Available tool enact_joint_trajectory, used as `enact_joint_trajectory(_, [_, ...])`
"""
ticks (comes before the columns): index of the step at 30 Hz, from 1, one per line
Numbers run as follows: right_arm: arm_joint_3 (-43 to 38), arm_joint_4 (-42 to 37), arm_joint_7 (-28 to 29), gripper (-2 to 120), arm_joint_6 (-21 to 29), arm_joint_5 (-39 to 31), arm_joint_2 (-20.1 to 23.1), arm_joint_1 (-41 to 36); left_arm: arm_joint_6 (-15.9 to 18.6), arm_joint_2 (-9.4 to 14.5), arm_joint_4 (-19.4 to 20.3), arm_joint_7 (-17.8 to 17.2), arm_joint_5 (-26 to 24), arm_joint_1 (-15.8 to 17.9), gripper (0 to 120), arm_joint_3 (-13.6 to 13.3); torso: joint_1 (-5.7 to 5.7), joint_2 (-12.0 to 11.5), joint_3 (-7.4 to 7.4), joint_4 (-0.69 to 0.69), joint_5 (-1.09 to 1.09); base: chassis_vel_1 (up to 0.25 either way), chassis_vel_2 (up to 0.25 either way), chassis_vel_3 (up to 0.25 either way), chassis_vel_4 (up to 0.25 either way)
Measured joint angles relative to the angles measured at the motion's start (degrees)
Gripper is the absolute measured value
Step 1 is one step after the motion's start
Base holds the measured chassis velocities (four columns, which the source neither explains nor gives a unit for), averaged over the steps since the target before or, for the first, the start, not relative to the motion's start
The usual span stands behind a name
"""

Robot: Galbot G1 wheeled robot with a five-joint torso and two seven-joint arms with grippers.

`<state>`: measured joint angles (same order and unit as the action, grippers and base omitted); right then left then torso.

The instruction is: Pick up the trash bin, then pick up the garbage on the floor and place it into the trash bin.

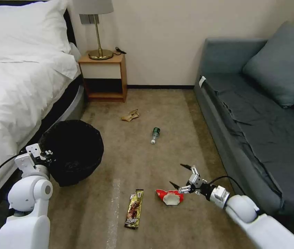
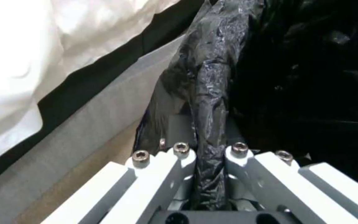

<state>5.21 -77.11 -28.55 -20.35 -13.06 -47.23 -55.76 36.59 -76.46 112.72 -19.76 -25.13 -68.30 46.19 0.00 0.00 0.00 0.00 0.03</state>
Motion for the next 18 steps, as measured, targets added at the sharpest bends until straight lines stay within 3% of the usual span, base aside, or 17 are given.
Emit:
enact_joint_trajectory(3, [5.8,6.3,-2.0,100,-0.9,0.0,-0.2,4.5,0.0,-0.4,0.0,0.0,0.4,0.0,2,-0.4,0.00,0.0,0.00,0.01,-0.02,0.000,0.000,0.000,0.000])
enact_joint_trajectory(9, [8.4,9.1,-2.6,100,-0.3,-0.8,-0.3,6.3,0.0,-0.5,-0.1,0.3,0.8,0.5,2,-1.2,0.00,0.0,0.00,-0.01,-0.03,0.000,0.000,0.000,0.000])
enact_joint_trajectory(18, [14.2,20.5,-2.9,99,-1.1,0.7,-4.4,13.0,-0.4,-0.4,-0.1,0.5,1.1,-0.3,2,-0.8,0.00,0.0,0.00,0.01,-0.04,0.000,0.000,0.000,0.000])
